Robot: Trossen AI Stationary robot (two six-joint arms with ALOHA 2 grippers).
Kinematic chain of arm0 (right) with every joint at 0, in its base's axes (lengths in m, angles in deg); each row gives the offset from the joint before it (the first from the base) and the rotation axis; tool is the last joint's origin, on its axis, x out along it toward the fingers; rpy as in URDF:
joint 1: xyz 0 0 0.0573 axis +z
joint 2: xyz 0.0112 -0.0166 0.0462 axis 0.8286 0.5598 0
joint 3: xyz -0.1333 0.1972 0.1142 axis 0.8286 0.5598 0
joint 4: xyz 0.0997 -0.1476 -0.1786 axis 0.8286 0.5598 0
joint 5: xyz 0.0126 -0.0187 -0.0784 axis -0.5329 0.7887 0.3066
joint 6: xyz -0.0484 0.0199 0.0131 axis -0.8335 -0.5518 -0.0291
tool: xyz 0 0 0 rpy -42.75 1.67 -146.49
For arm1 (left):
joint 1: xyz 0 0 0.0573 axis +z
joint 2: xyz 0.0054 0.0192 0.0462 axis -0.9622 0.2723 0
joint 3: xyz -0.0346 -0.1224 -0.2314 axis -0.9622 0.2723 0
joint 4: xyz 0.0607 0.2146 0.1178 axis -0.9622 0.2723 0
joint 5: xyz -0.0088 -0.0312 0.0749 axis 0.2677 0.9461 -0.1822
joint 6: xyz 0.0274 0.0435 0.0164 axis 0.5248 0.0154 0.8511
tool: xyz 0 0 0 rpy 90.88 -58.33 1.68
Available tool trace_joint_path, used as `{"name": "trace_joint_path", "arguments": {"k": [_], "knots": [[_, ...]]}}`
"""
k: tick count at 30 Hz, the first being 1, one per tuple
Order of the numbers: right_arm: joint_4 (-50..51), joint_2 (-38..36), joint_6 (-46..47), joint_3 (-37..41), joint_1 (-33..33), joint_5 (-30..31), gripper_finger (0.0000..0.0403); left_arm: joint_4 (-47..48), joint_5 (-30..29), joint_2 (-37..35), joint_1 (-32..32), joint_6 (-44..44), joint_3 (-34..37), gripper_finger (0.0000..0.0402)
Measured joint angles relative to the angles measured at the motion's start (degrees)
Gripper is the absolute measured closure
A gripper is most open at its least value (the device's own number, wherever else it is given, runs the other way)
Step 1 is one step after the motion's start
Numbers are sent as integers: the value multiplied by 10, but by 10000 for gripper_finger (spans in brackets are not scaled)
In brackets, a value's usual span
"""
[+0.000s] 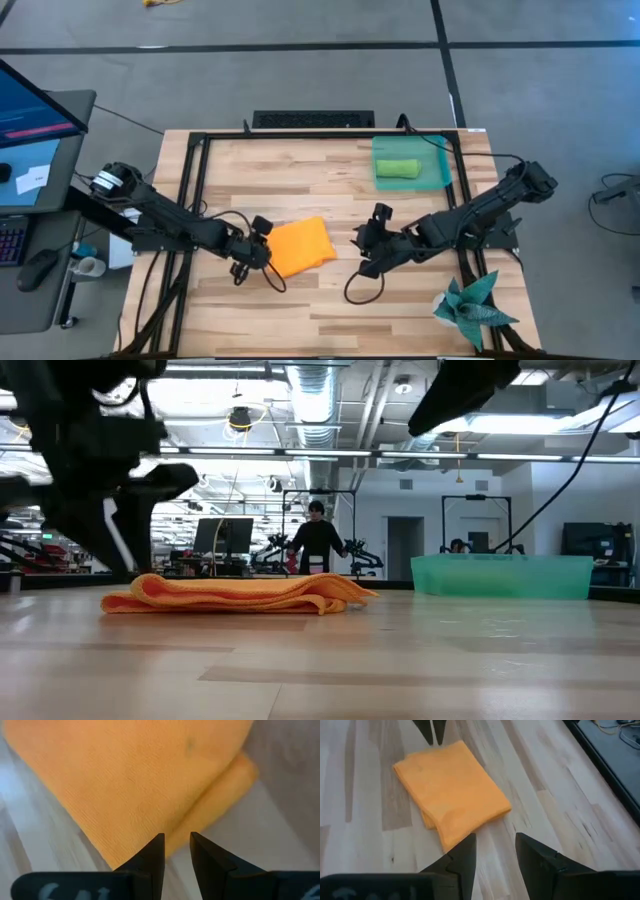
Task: Roll microfiber towels into tight, uniform cylinder then place into a basket
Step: Fold the orange microfiber towel
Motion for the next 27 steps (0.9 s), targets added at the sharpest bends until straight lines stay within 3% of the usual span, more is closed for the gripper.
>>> {"name": "trace_joint_path", "arguments": {"k": [7,14,17,22,27], "knots": [[-5,-1,0,-1,1,-13,243,-20,-60,69,0,-4,-9,317],[-5,-1,0,-1,1,-13,243,-3,-60,80,-6,-52,-24,317],[-5,-1,0,-1,1,-13,243,-10,-31,81,-11,-88,-31,317],[-5,-1,0,-1,1,-14,243,-72,52,84,-16,-214,-31,317],[-9,-1,20,-1,3,-14,243,-129,96,84,-18,-324,-33,317]]}}
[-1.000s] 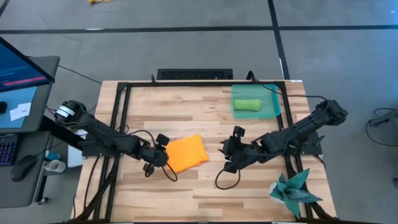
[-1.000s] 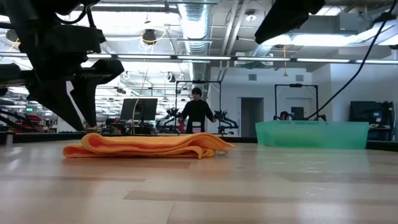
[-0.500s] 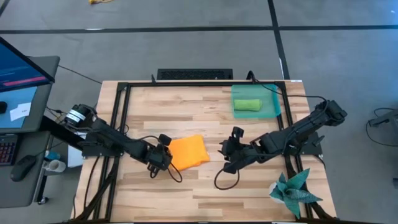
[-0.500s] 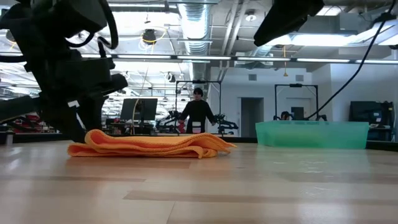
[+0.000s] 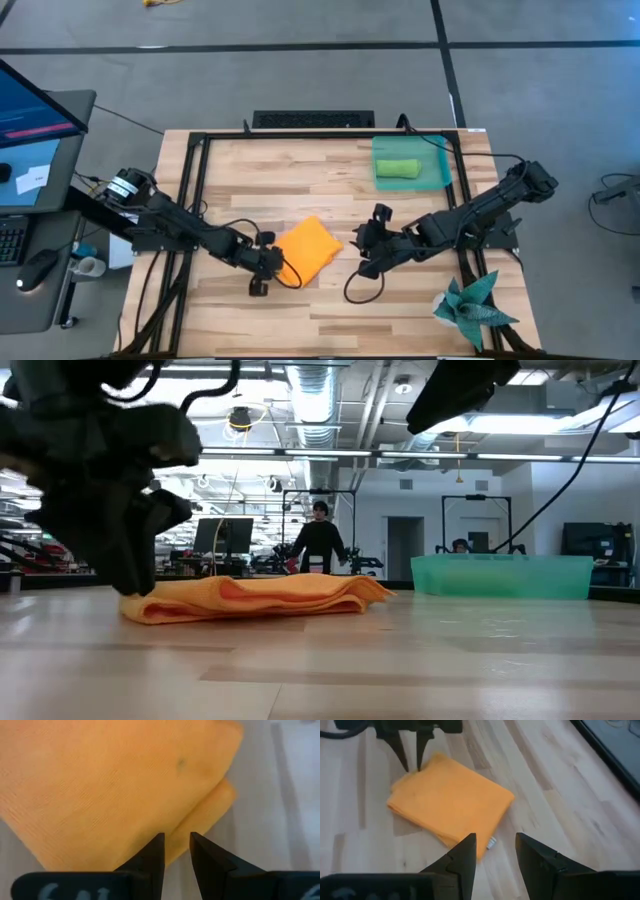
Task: Roll microfiber towels into tight, uniform cylinder then place into a basket
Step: Fold the orange microfiber towel
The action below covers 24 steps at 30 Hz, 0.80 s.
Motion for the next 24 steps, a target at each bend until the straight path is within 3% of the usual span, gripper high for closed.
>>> {"name": "trace_joint_path", "arguments": {"k": [6,12,19,24], "knots": [[-71,0,28,24,26,-2,243,74,-26,0,-9,-15,-65,317],[-165,23,21,48,43,-2,243,165,-60,0,-34,24,-122,317],[-285,132,-126,44,40,-31,243,165,-72,0,-63,55,-105,317],[-358,205,-240,11,34,-31,243,164,-112,0,-76,43,-94,317]]}}
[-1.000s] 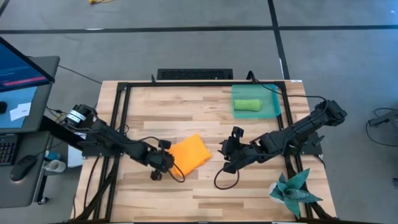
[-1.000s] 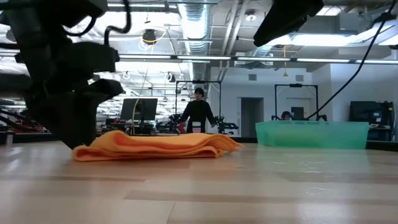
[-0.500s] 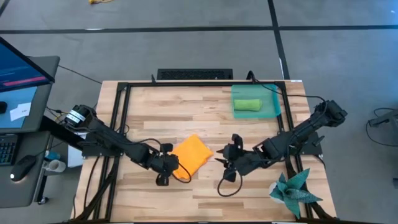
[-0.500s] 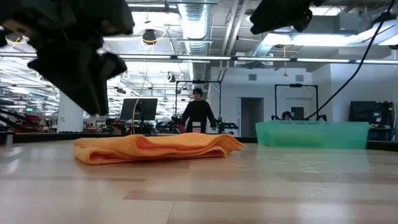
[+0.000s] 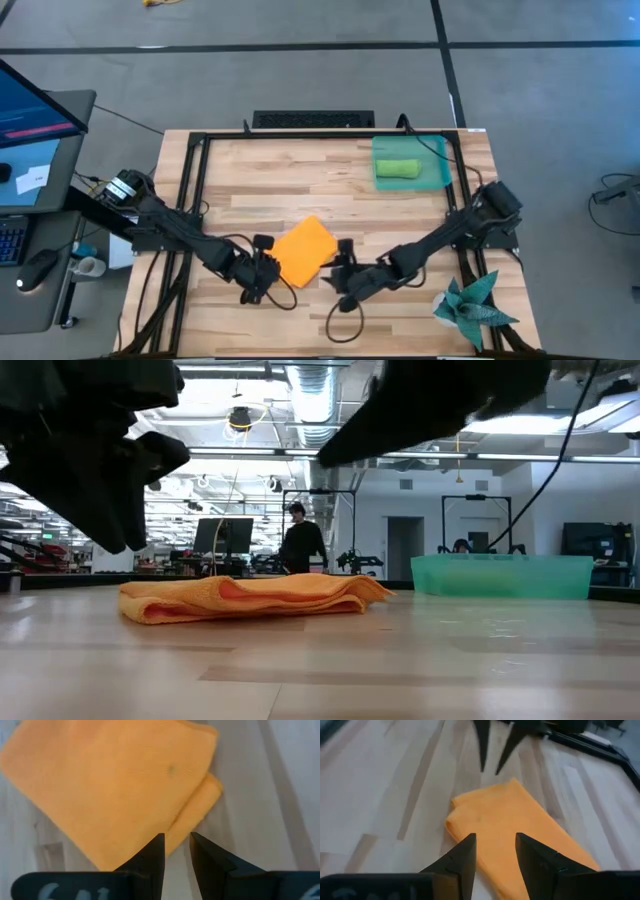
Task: Roll microfiber towels into tight, uniform cylinder then place into a basket
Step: Fold the orange microfiber towel
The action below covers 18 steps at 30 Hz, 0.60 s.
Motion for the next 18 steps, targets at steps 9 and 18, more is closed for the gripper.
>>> {"name": "trace_joint_path", "arguments": {"k": [9,18], "knots": [[3,120,-129,-85,-3,-16,243,-11,-20,0,-2,-18,20,317],[37,169,-166,-137,-12,-17,243,-21,-34,0,-2,-6,26,317]]}}
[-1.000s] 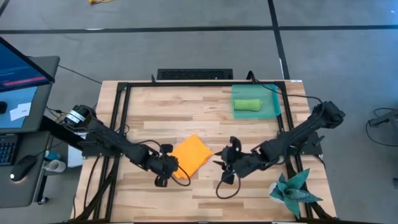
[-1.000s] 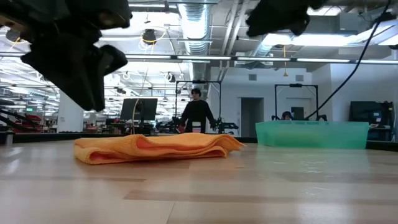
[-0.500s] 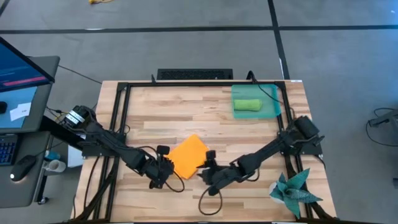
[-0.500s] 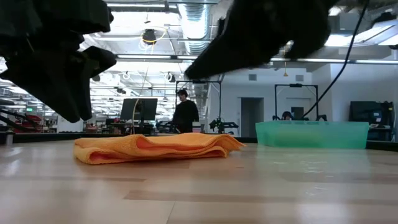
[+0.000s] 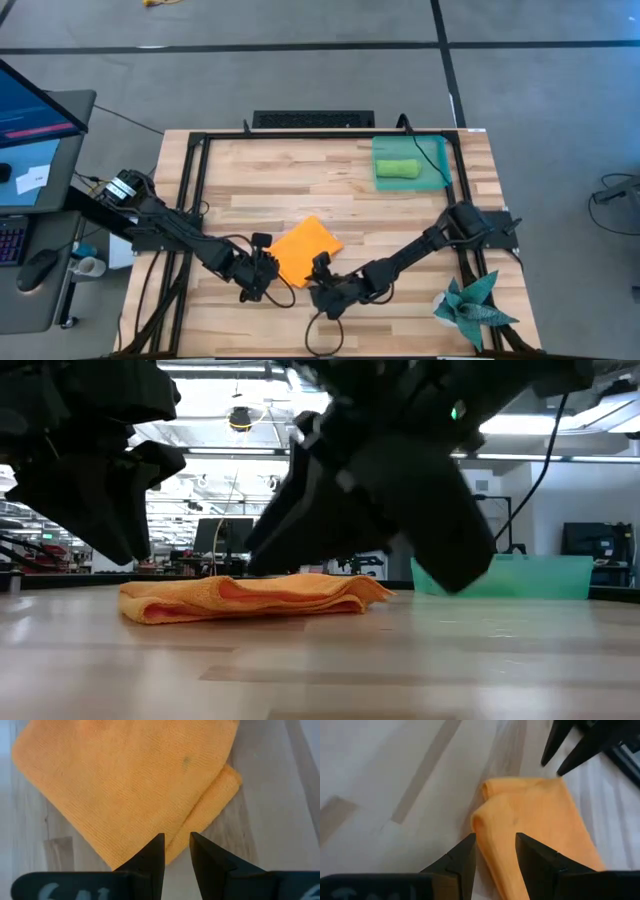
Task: Roll microfiber towels into tight, uniform cylinder then place into a basket
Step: Fold the orange microfiber towel
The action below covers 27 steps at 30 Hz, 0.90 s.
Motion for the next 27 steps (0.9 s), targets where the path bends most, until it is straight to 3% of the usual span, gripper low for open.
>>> {"name": "trace_joint_path", "arguments": {"k": [13,21,27], "knots": [[48,15,40,-1,-37,-71,243,1,3,0,29,1,0,317],[36,26,41,-2,-39,-59,247,2,3,0,34,1,0,317],[37,27,40,-2,-48,-46,278,2,3,0,34,0,0,317]]}}
